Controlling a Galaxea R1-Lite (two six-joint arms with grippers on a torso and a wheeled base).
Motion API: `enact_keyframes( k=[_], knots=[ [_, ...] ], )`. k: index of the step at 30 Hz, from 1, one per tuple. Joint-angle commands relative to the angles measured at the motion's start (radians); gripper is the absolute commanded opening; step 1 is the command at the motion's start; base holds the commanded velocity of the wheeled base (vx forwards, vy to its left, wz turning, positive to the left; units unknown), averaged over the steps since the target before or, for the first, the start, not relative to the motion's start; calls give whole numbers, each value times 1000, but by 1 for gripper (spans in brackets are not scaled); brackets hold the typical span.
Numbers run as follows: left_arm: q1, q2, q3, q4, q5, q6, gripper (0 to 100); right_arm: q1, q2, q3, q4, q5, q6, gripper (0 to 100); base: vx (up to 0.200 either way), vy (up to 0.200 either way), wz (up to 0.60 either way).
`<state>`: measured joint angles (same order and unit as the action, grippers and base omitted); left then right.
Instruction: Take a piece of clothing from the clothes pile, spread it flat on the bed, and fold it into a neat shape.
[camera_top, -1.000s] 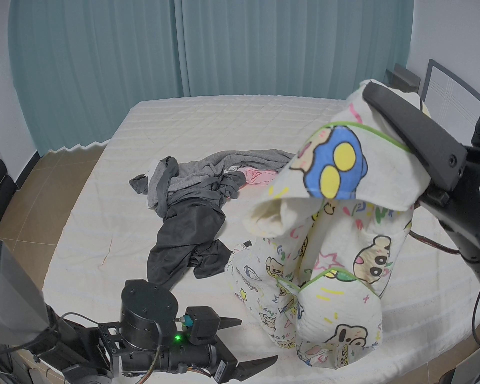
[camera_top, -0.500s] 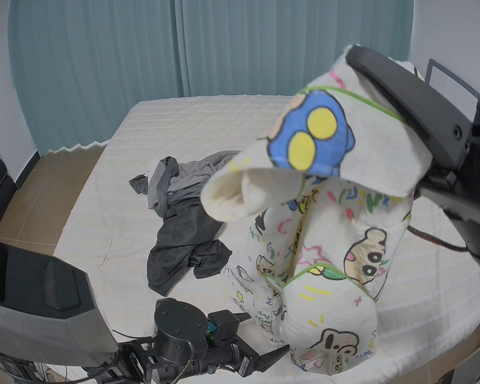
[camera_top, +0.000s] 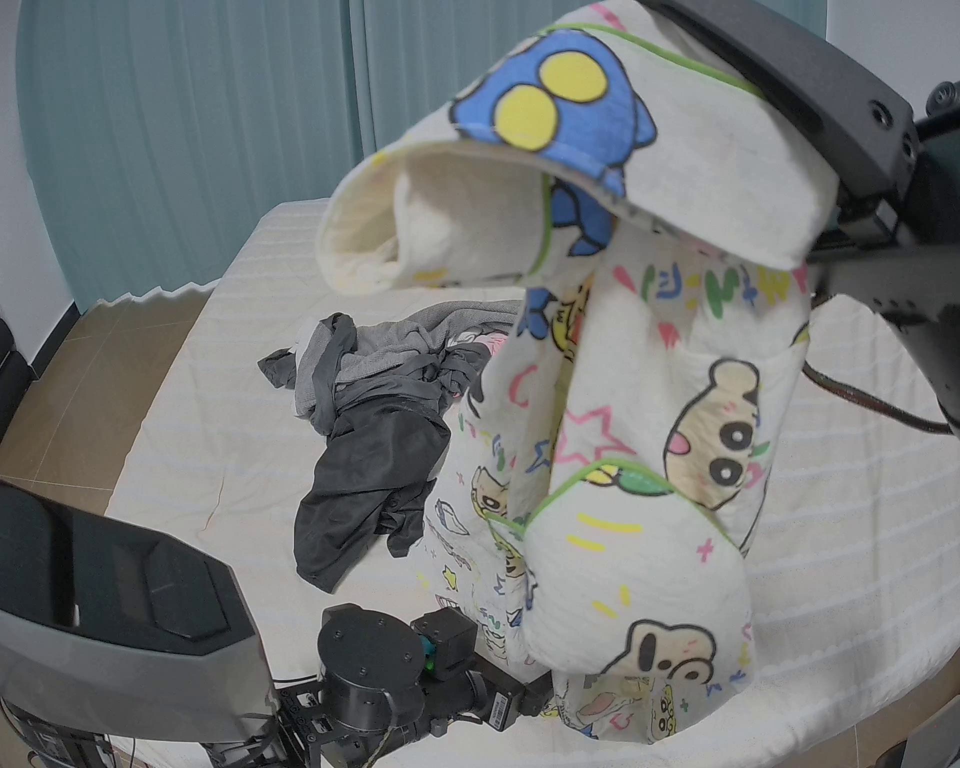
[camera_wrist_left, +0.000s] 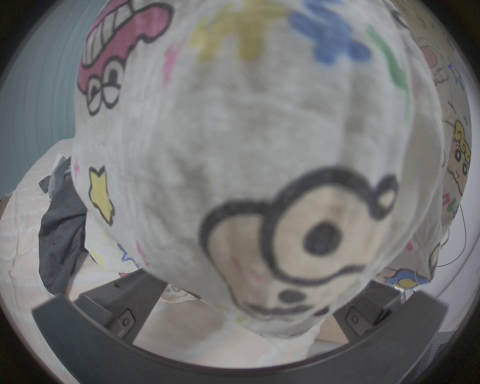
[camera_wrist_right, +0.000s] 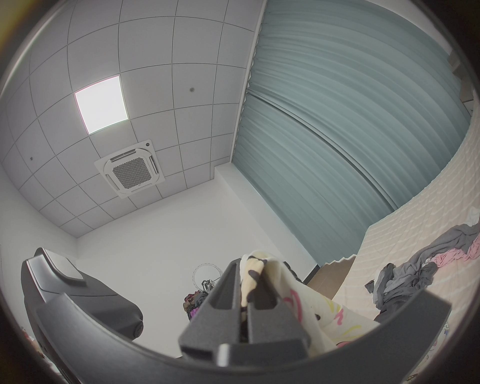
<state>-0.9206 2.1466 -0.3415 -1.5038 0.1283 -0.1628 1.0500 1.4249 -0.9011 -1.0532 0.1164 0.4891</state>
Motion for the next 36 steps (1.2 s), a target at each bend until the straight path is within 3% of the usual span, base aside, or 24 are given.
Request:
enact_keyframes(
  k=[1,13,14,29,36],
  knots=[
    [0,38,21,-22,19,12,100,-4,9,1,-1,-1,0,0,0,0,0],
    [5,58,16,-67,59,31,100,-27,0,14,-4,0,5,0,0,0,0],
    [5,58,16,-67,59,31,0,-28,0,14,-4,0,5,0,0,0,0],
    [2,44,50,-67,71,35,0,-179,-21,42,-2,2,25,0,0,0,0],
    [3,-45,95,-67,88,32,0,-254,-60,83,-1,3,28,0,0,0,0]
  ],
)
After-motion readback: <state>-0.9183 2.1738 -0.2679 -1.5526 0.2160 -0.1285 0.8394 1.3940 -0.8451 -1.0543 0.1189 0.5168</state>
